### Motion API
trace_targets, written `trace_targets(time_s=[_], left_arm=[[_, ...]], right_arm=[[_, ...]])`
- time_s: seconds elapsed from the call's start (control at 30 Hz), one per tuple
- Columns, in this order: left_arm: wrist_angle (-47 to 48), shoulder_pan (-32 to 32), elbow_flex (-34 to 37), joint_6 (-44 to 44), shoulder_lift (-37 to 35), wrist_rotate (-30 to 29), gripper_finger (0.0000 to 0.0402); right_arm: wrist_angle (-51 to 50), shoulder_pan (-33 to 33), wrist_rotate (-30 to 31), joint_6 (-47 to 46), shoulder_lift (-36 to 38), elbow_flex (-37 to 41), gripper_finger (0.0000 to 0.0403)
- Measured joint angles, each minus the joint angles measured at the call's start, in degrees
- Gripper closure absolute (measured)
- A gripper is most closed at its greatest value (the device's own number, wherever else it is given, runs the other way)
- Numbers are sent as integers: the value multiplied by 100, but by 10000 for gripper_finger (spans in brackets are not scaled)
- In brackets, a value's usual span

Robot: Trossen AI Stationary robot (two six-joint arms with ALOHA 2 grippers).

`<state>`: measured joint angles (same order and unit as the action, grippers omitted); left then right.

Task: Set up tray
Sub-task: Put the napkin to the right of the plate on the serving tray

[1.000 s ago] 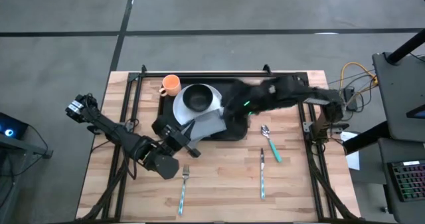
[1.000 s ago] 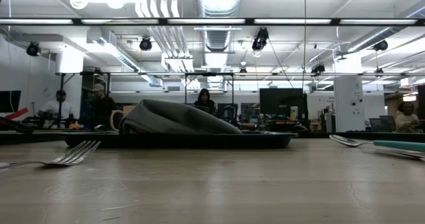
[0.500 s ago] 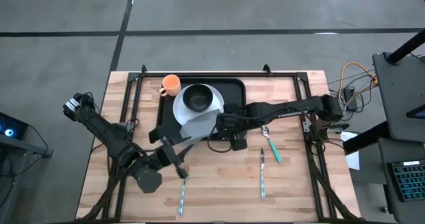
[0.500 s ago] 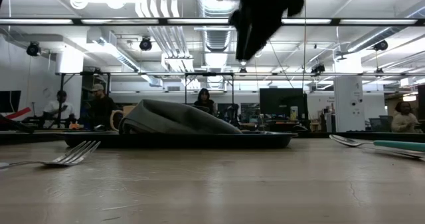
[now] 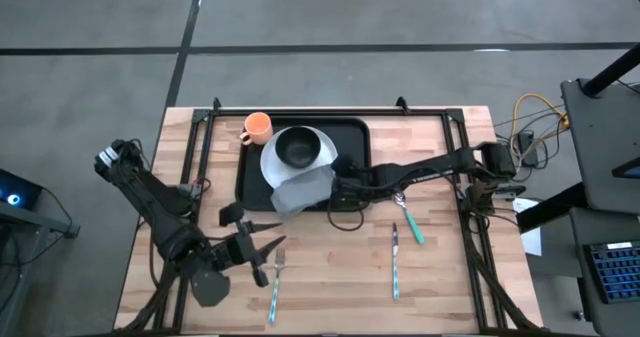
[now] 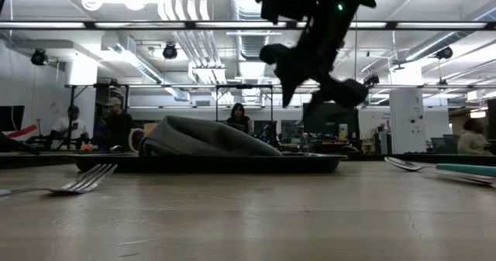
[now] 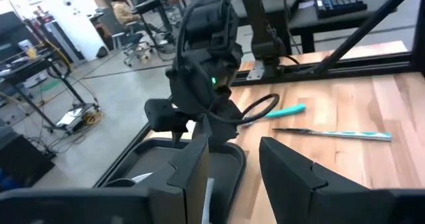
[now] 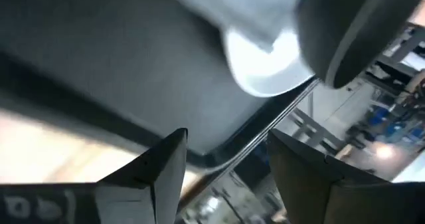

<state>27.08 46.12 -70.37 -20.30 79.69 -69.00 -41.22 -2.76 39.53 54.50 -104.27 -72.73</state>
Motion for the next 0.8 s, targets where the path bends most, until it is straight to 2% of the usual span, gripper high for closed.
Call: trace_targets(time_s=[0.13, 0.27, 0.4, 0.6, 0.8], left_arm=[[133, 1, 0, -4, -67, 1, 285], [155, -4, 0, -1, -138, -1, 285], [226, -4, 0, 14, -199, 3, 285], [493, -6, 0, -8, -350, 0, 285], [711, -3, 0, -23, -427, 2, 285]], right_arm=[[226, 120, 169, 633, -34, 422, 209], [1108, 135, 902, 1334, -85, 707, 210], [2271, 31, 848, 1653, -81, 871, 217], [3296, -81, 770, 1269, -72, 1072, 225], [3278, -119, 434, 152, 7, 1144, 225]])
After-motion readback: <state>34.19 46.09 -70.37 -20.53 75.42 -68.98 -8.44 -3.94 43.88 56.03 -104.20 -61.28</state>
